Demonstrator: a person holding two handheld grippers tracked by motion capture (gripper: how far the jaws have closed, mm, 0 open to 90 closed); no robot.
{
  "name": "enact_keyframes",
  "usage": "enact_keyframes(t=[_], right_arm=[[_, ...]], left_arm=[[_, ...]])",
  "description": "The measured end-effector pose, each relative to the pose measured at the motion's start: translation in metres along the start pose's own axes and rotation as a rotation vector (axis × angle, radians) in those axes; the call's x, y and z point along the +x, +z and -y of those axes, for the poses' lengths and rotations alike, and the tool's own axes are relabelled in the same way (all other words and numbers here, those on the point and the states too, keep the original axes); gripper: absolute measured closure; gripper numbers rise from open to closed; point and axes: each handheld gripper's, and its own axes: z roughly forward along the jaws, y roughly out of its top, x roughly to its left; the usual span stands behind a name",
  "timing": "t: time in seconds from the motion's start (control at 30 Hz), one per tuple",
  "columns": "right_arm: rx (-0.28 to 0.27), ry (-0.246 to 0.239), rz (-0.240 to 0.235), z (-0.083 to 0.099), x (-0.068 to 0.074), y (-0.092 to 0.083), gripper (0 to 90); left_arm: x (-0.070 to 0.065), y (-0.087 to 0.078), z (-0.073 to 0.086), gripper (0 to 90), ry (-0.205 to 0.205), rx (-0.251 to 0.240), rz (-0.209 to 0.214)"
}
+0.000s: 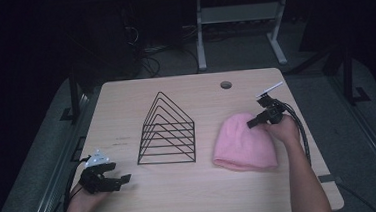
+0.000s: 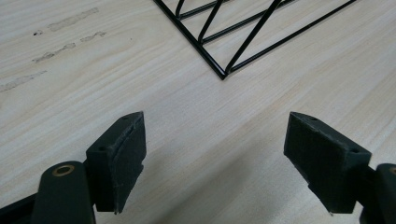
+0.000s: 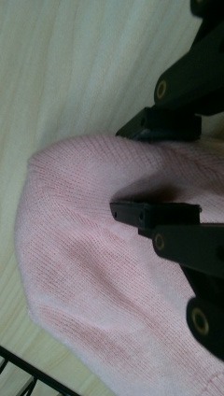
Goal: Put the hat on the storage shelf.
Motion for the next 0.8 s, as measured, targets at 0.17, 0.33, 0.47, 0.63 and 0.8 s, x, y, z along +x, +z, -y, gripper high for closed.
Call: enact_keyframes(t=[0.17,0.33,0.47,0.63,0.8], right_arm=[[-0.003,0.011,-0.018,0.001,-0.001,0.000,72.8],[-0.026,0.008,-0.044,0.003,-0.003,-0.002,77.2],[-0.045,0.023,-0.082,0.006,-0.007,-0.007,78.7],[-0.079,0.028,-0.109,0.009,-0.008,-0.020,79.0],[-0.107,0.018,-0.127,0.010,-0.006,-0.030,79.1]], left_arm=[[0.001,-0.001,0.000,21.2,-0.004,0.002,0.001],[0.001,0.000,0.001,21.3,-0.004,0.003,0.003],[0.002,0.000,0.001,21.6,-0.007,0.004,0.005],[0.001,0.000,0.002,22.0,-0.006,0.005,0.009],[0.000,-0.001,0.000,22.1,-0.018,-0.001,0.033]])
